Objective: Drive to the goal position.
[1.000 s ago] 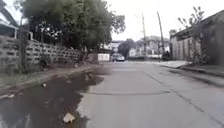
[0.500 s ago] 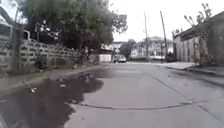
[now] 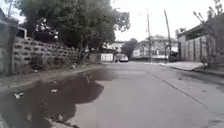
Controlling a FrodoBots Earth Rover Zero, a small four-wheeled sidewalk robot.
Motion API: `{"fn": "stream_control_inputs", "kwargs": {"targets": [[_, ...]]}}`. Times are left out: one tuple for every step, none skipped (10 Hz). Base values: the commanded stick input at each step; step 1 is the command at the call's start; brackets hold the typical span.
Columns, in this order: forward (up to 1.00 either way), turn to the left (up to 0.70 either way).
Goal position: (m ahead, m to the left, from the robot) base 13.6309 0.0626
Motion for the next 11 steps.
{"fn": "stream_control_inputs", "kwargs": {"targets": [[1.0,0.0],[1.0,0.0],[1.0,0.0],[1.0,0.0],[1.0,-0.4],[1.0,-0.4],[1.0,-0.4],[1.0,-0.33],[1.0,-0.13],[1.0,-0.03],[1.0,0.0]]}}
